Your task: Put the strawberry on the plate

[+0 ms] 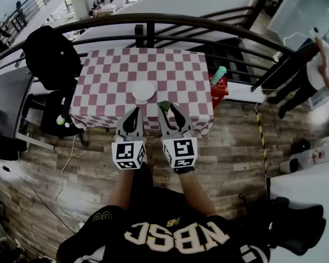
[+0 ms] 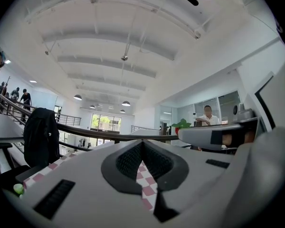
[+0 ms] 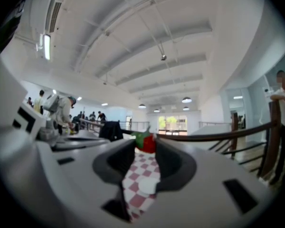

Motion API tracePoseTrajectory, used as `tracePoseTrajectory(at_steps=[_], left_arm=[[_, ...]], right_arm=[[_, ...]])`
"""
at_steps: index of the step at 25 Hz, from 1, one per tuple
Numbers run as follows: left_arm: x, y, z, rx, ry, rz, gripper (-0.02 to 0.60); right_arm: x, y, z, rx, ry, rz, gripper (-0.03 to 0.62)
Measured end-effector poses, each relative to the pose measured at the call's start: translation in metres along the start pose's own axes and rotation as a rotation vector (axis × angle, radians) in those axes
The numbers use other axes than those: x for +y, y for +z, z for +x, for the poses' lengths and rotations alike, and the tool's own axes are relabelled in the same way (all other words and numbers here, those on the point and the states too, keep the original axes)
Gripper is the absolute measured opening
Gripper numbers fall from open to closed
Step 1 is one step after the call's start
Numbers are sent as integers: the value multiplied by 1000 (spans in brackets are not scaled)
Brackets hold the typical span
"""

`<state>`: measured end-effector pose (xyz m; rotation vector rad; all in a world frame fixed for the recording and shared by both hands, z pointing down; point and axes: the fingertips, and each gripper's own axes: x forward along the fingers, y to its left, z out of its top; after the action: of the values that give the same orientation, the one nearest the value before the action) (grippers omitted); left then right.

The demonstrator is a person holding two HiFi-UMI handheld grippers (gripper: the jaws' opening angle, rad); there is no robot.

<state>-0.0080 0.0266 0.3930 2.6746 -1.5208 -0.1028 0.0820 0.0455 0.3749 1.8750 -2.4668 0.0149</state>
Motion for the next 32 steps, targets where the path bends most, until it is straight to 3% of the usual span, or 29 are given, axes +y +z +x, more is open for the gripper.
tracePoseTrajectory(at_steps=[8, 16, 23, 32], left_arm=[[65, 13, 90, -18, -38, -6, 14], [125, 15, 142, -16, -61, -15, 14], [154, -10, 168, 39, -89, -46, 14], [154, -68, 202, 158, -104, -67, 14]], right_arm=[[-27, -3, 103, 27, -64, -7, 138], [-34, -3, 179, 38, -98, -25, 138], [-47, -24, 211, 95, -90, -47, 138], [-106, -69, 237, 209, -18, -42, 138]])
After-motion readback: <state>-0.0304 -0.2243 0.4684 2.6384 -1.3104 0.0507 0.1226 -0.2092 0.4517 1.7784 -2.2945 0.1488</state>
